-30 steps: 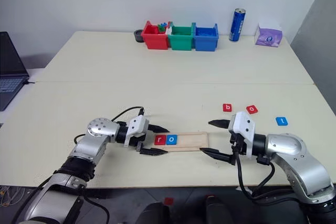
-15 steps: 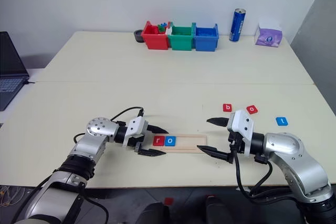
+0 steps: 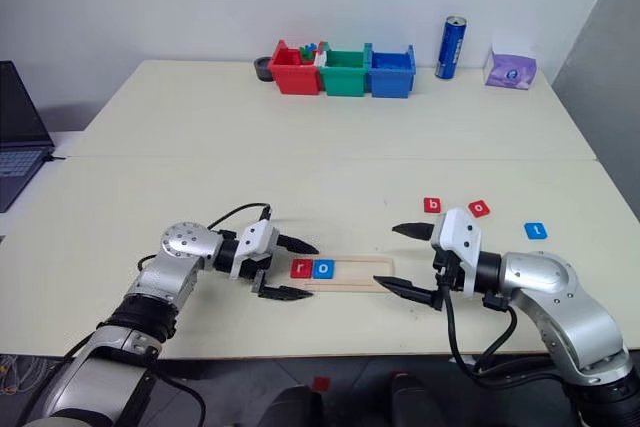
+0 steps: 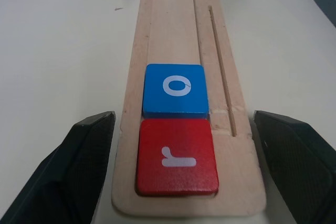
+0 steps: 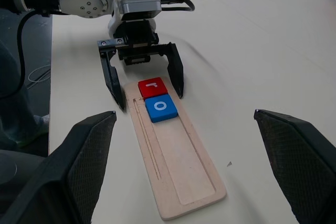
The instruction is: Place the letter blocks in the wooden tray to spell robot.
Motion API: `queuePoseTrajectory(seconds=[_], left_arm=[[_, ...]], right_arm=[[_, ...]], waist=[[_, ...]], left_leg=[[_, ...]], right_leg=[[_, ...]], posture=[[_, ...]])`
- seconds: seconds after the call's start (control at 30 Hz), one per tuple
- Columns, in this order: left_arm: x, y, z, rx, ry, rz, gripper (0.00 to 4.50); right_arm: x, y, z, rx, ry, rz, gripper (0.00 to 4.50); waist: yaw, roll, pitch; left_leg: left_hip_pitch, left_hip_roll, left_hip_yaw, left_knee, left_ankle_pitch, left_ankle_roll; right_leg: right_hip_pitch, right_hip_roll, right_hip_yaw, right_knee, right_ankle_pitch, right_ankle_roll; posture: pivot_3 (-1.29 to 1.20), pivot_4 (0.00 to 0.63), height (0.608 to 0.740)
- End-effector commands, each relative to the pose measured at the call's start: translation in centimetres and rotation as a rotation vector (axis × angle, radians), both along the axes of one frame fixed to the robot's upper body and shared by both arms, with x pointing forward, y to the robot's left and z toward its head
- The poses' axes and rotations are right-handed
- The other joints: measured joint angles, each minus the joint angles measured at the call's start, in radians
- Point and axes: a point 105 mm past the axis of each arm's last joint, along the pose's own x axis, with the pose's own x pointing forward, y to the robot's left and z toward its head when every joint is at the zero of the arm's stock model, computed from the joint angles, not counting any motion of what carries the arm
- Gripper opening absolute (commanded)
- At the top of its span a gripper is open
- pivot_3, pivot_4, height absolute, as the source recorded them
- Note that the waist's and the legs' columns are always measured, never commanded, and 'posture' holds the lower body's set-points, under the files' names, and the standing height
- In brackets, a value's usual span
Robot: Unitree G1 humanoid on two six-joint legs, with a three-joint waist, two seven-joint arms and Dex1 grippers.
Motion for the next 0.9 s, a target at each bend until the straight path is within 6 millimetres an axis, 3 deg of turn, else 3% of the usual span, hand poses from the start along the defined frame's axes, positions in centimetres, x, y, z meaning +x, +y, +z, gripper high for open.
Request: queuePoseTrajectory(seconds=[0.03,0.2,0.37,0.63,0.9], left_arm=[[0.2,0.4,2.6,-0.011,-0.054,-0.014,4.44],[-0.1,0.5,5.3,-0.012,-0.085,-0.017,4.44],[0.1,-1.0,7.7,-0.104,-0.115,0.035,4.44],[0.7,-4.6,8.2,-0.242,-0.149,0.175,4.44],[0.3,-6.3,7.8,-0.291,-0.140,0.246,4.44]], right_arm=[[-0.1,0.0,0.9,0.015,-0.038,-0.007,4.50],[-0.1,-0.4,0.8,0.033,-0.034,-0.051,4.50],[0.9,-1.6,0.9,0.059,-0.047,-0.183,4.50],[5.1,-4.3,-0.8,0.047,-0.057,-0.631,4.50],[7.8,-3.5,-2.5,0.090,-0.005,-0.856,4.50]], waist=[[0.001,0.000,0.000],[0.002,0.000,0.000],[0.003,0.000,0.000],[0.003,0.000,0.000],[0.001,0.000,0.000]], left_leg=[[0.000,0.000,0.000,0.000,0.000,0.000],[-0.001,0.000,0.000,0.000,0.000,0.000],[-0.001,0.000,0.000,0.000,0.000,0.000],[-0.001,0.000,0.000,0.001,0.000,0.000],[0.000,0.000,0.000,0.000,0.000,0.000]], right_leg=[[0.000,0.000,0.000,0.000,0.000,0.000],[0.000,0.000,0.000,0.000,0.000,0.000],[0.000,-0.001,0.001,0.000,0.000,0.000],[0.000,-0.001,0.002,0.000,0.000,0.000],[-0.001,0.000,0.003,0.001,0.000,0.000]], posture=[[0.00,0.150,0.740],[0.00,0.150,0.740],[0.00,0.150,0.740],[0.00,0.150,0.740],[0.00,0.150,0.740]])
